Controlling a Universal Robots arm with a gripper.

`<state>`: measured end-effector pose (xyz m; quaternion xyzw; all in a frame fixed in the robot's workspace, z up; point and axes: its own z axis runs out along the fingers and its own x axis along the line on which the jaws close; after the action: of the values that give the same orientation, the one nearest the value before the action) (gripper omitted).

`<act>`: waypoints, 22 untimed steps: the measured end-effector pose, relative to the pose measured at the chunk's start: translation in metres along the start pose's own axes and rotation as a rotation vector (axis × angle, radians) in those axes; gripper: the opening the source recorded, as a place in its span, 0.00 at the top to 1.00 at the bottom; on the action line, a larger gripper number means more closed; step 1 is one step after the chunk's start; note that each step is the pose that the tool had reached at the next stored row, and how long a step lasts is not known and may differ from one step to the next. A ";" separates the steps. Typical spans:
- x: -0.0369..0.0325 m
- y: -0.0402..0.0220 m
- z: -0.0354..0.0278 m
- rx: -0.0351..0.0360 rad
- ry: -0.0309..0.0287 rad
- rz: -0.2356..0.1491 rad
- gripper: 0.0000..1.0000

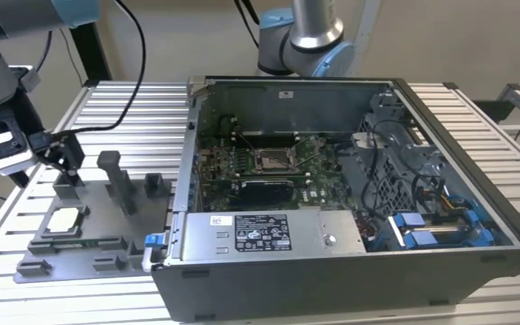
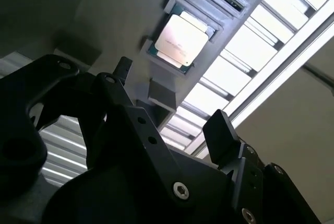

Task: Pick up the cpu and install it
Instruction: 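Pick up the cpu and move it towards the insertion slot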

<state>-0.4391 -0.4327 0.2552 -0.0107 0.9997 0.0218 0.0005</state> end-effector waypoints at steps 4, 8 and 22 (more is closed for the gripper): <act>0.0000 -0.0015 0.0059 0.0000 -0.0001 0.000 0.00; 0.0001 -0.0034 0.0121 -0.0001 -0.0002 0.000 0.00; 0.0003 -0.0066 0.0360 -0.0001 -0.0001 0.000 0.00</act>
<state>-0.4392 -0.4377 0.2190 -0.0107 0.9997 0.0219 0.0006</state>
